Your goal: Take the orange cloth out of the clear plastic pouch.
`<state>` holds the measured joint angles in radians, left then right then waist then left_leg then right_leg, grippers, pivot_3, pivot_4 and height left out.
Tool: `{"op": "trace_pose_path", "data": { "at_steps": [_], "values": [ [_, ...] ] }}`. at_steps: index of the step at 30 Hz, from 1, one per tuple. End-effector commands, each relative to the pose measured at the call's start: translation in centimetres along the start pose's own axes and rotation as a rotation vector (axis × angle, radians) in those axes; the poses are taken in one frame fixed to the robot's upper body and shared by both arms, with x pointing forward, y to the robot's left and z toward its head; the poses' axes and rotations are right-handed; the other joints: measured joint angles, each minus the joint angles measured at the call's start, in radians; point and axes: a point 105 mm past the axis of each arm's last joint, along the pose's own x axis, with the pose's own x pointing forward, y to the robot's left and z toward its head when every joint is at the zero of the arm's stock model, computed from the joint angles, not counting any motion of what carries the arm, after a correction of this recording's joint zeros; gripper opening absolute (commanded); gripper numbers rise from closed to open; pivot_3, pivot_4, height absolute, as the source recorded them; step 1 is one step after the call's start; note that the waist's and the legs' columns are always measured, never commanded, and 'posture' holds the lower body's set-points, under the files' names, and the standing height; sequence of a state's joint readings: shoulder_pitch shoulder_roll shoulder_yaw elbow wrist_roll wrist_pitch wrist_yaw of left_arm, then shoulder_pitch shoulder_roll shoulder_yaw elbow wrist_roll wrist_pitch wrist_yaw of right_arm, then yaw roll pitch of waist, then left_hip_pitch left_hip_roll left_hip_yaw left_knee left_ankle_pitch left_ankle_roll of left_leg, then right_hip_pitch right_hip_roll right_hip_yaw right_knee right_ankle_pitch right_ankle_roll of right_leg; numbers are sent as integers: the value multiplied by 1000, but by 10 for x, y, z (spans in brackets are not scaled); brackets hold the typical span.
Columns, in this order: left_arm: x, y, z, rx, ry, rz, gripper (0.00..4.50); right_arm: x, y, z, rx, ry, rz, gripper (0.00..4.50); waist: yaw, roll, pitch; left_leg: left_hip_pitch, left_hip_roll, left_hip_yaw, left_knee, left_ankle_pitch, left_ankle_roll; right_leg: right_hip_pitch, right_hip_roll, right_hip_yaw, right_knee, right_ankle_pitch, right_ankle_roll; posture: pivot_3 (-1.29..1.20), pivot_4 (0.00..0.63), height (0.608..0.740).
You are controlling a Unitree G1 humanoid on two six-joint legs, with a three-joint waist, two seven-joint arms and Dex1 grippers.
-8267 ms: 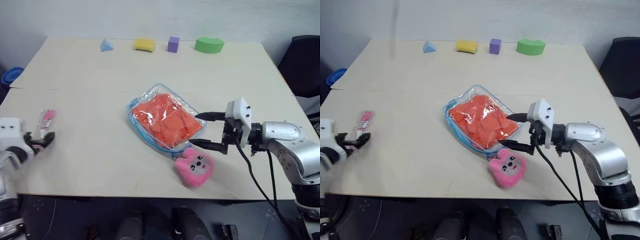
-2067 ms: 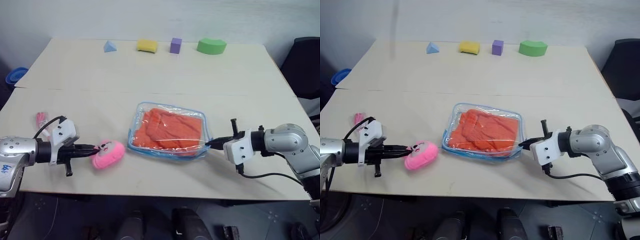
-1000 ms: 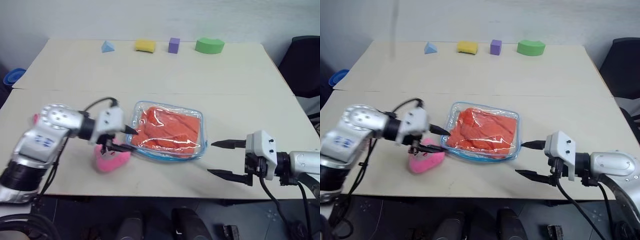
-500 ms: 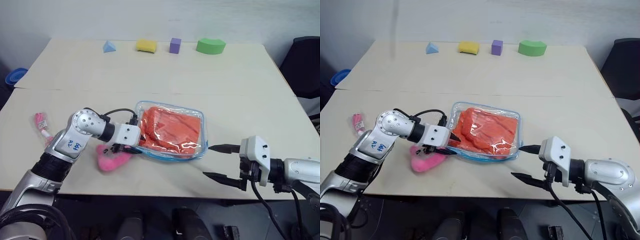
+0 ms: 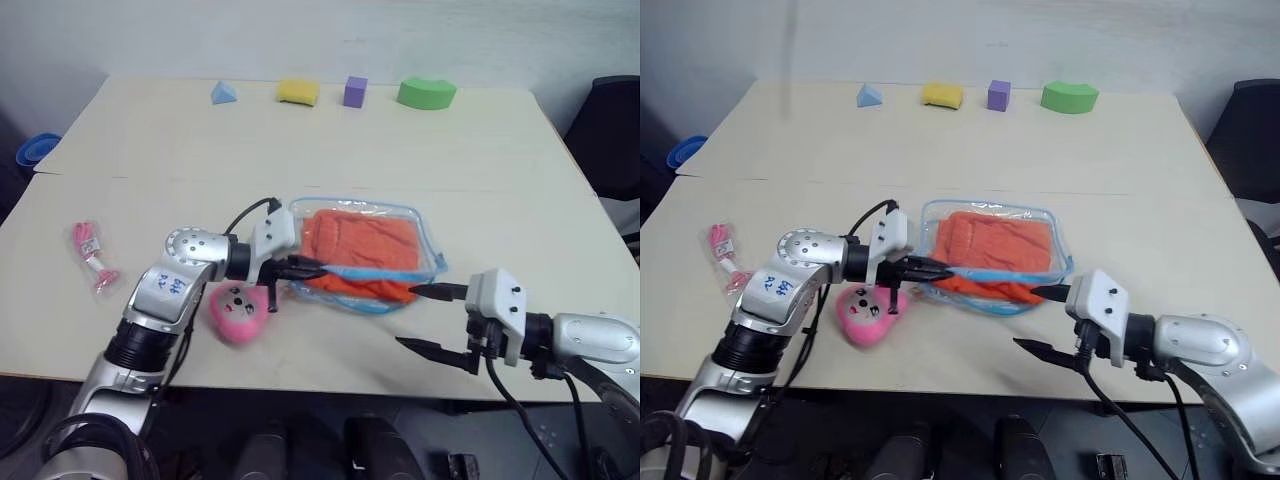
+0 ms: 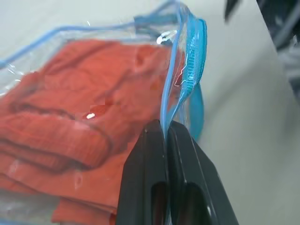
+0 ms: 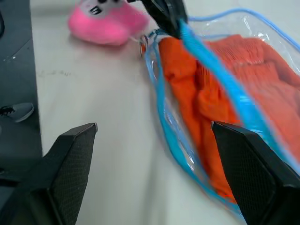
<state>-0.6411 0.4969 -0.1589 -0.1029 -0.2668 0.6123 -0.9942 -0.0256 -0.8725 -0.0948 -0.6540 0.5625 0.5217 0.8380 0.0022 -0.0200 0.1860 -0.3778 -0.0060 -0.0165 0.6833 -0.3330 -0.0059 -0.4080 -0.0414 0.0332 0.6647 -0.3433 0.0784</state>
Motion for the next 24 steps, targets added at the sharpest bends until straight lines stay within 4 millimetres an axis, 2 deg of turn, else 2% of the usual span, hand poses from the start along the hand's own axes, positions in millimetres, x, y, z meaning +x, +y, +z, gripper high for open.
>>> {"op": "trace_pose_path", "data": {
  "at_steps": [1, 5, 9, 14, 18, 21, 24],
  "values": [
    [1, -1, 13, -29, -50, 55, 0, 12, -8, 3, -19, -21, -46, 4476, -4, 0, 0, 0, 0, 0, 0, 0, 0, 0, 0, 0, 0, 0, 0, 0, 150, 740],
    [4, -6, 12, -34, -48, 56, 0, 28, -20, 0, -63, -15, -103, 4476, -5, 0, 0, 0, 0, 0, -1, 1, -2, -2, 1, 1, 1, 0, 0, 0, 150, 740],
    [8, -10, 11, -22, -41, 48, 0, 49, -43, -8, -89, 3, -205, 4476, -4, 0, 0, 0, 0, 0, -1, 1, -2, -2, 0, 1, 1, 0, 0, 0, 150, 740],
    [11, -12, 13, -19, -46, 44, 0, 66, -52, -16, -73, 10, -233, 4476, -4, 0, 0, 0, 0, 0, -1, 1, -3, -2, 0, 1, 1, 0, 0, 0, 150, 740],
    [12, -16, 11, -11, -41, 34, 0, 71, -56, -23, -85, 35, -254, 3284, -4, 0, 0, 0, 0, 1, -1, 1, -3, -2, 0, 1, 1, 0, 0, 0, 150, 740],
    [13, -17, 11, -9, -40, 31, 0, 72, -57, -30, -145, 76, -261, 2219, -4, 0, 0, 0, 0, 1, -1, 1, -3, -2, 0, 1, 1, 0, 0, 0, 150, 740],
    [13, -16, 13, -13, -50, 37, 0, 74, -54, -36, -223, 112, -230, 2219, -5, 0, 0, 0, 0, 1, -1, 1, -3, -2, 0, 1, 1, 0, 0, 0, 150, 740]
  ]
}}
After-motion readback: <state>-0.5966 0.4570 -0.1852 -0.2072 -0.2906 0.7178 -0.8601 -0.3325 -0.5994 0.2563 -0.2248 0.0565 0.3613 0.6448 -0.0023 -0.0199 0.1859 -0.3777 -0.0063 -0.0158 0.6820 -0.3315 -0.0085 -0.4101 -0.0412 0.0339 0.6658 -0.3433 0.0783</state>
